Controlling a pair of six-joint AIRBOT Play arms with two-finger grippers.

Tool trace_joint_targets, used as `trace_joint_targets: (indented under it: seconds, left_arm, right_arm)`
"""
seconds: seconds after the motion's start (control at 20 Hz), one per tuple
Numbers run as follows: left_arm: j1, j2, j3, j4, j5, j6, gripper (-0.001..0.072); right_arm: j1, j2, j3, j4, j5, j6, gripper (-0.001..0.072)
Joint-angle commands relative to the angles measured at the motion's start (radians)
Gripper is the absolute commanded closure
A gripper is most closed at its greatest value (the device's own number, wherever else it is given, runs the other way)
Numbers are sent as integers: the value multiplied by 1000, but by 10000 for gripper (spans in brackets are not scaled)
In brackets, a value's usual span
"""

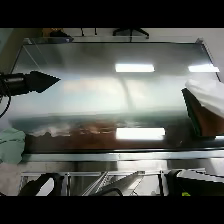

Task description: Fold the shirts.

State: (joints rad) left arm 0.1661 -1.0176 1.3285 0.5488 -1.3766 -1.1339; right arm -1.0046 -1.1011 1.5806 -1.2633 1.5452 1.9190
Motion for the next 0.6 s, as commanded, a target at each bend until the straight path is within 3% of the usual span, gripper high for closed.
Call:
trace_joint_targets:
  seconds: [0.0, 0.05, 0.1, 0.15, 0.2, 0.3, 0.4, 0.45, 0.55]
  left_arm:
    - [-31, -7, 0, 6, -2, 9, 694]
    - [-31, -6, 0, 6, -2, 9, 694]
    - [-30, -6, 0, 6, -1, 9, 694]
    - [-30, -7, 0, 6, -2, 8, 694]
    - [-30, -6, 0, 5, -1, 8, 694]
    - [-30, -6, 0, 5, 13, 8, 693]
    - [-30, -11, 22, 6, 25, 8, 693]
    - [-30, -21, 55, 5, 17, 8, 693]
    - [-30, -41, 136, 5, -5, -2, 694]
  right_arm:
    - [-19, 60, -254, -235, -52, 64, 687]
    - [-19, 59, -311, -236, -106, 64, 681]
    - [-18, 52, -365, -235, -157, 63, 587]
    - [-16, 39, -396, -226, -179, 48, 236]
    - [-16, 18, -400, -190, -169, -16, 22]
    - [-16, 8, -343, -83, -118, -124, 29]
    - [-14, 13, -190, 64, -84, -133, 30]
    - [-13, 21, -103, 151, -83, -133, 80]
    - [22, 42, 21, 289, -109, -133, 375]
